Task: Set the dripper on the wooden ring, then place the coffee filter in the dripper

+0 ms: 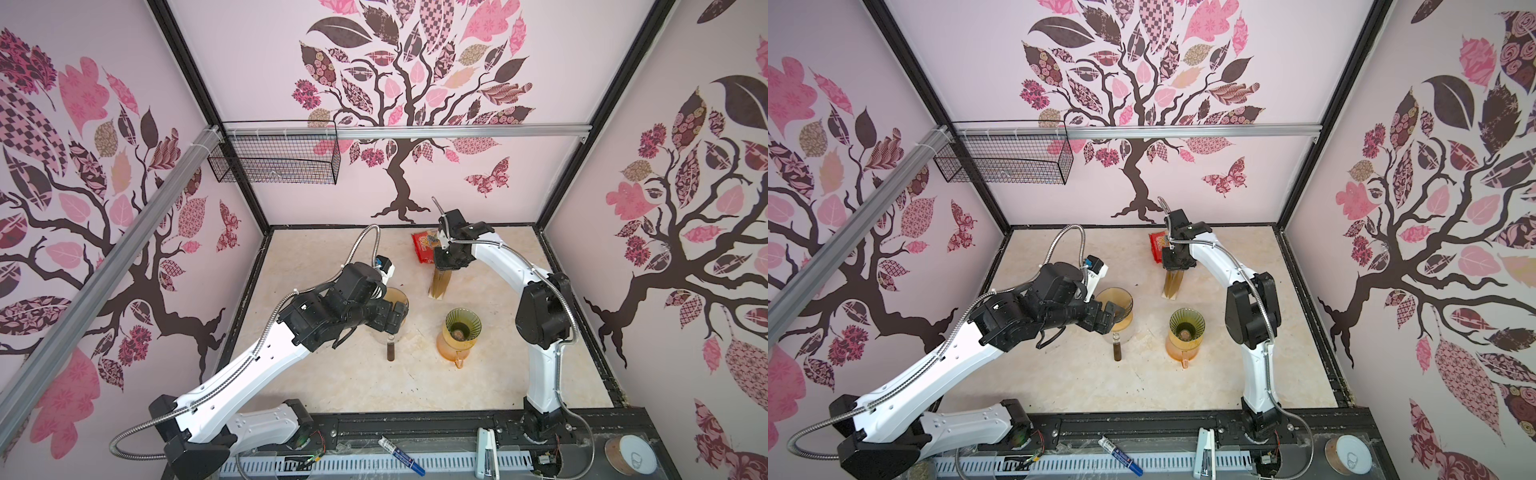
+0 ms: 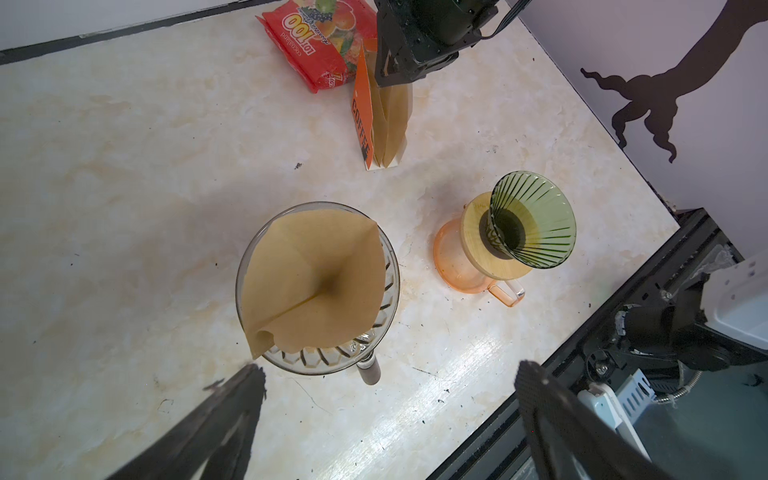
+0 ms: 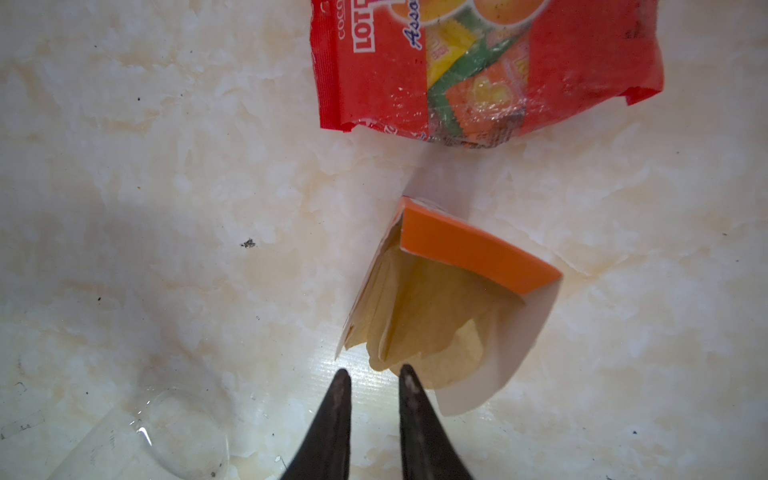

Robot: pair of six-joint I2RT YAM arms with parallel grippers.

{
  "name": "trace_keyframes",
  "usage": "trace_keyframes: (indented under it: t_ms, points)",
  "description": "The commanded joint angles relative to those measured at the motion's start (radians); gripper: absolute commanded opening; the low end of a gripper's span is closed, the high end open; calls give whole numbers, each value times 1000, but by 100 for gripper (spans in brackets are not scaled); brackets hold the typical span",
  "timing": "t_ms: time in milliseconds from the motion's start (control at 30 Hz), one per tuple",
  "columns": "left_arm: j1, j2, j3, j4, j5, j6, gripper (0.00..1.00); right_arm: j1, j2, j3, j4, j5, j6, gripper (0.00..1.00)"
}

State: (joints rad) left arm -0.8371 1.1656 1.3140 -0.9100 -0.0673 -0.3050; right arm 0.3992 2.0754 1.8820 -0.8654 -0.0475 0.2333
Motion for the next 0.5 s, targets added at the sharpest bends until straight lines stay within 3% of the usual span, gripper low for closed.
trace_keyframes:
  t_ms: [0, 467]
  points:
    - [5, -9, 40, 1, -17, 20, 97, 4, 56, 48, -23, 14, -20, 22]
    - [6, -8, 39, -9, -26, 15, 97, 4, 123, 90, -35, 16, -15, 15]
